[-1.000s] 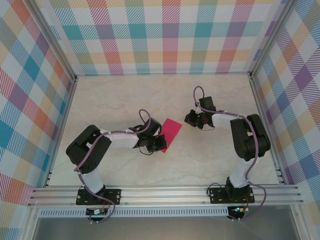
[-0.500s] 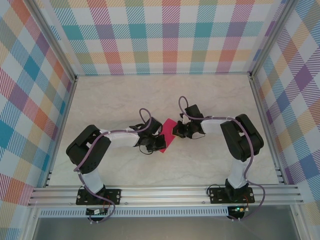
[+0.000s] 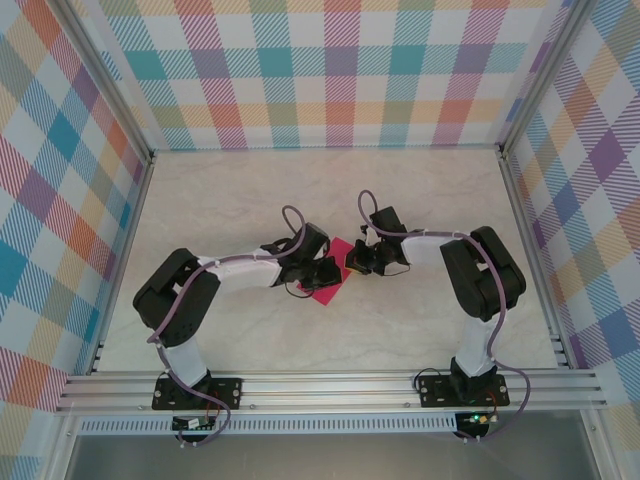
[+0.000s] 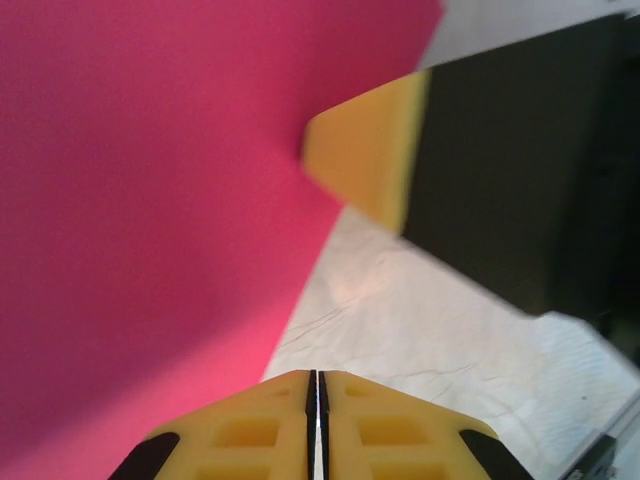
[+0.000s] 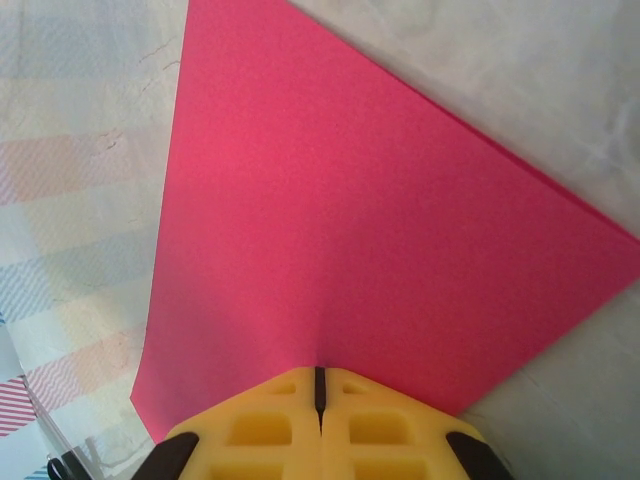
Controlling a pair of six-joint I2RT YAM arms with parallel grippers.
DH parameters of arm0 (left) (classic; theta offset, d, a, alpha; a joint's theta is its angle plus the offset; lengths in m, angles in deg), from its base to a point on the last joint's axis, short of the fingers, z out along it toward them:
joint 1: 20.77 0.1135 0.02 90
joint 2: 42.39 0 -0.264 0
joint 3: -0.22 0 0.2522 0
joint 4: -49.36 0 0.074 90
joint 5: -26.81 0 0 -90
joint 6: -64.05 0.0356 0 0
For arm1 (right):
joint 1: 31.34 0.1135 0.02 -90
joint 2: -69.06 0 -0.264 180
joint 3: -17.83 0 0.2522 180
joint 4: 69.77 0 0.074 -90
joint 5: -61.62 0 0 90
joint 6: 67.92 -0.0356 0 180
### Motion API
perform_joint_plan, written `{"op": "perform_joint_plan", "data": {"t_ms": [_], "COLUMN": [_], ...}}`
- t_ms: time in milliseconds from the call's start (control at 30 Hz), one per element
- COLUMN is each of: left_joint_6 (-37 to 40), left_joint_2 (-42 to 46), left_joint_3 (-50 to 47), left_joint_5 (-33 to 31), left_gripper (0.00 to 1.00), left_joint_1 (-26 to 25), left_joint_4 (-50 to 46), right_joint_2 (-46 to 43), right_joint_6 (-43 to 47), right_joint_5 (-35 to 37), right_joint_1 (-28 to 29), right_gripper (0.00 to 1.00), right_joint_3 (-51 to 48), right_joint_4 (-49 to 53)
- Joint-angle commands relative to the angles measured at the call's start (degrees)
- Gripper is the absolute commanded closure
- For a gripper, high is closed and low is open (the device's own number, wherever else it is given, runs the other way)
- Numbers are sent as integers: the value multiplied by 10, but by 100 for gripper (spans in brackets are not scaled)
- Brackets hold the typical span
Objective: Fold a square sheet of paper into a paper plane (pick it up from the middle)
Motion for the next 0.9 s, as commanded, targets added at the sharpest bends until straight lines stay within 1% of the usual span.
{"op": "perform_joint_plan", "data": {"t_ms": [0, 133, 267, 367, 500, 867], "left_joint_6": [-4, -4, -2, 1, -2, -8], "left_joint_2": [-33, -58, -68, -65, -58, 42], "left_joint_3": [20, 23, 16, -2, -39, -154], "left_joint_5": [9, 17, 2, -7, 5, 30], "left_gripper": [88, 89, 90, 91, 92, 93], "left_joint_1": [-8, -8, -8, -8, -8, -8], "left_joint_4": [8, 1, -13, -19, -13, -13], "right_joint_2": [27, 33, 36, 42, 49, 65], "right_joint_6": [-4, -6, -9, -10, -11, -13], "right_joint_5": [26, 26, 32, 35, 43, 52], "right_joint_1": [-2, -2, -2, -2, -2, -2], "right_gripper": [97, 97, 97, 97, 98, 98], "right_joint_3": [7, 10, 12, 14, 21, 29], "right_joint_4": [30, 32, 39, 45, 58, 68]}}
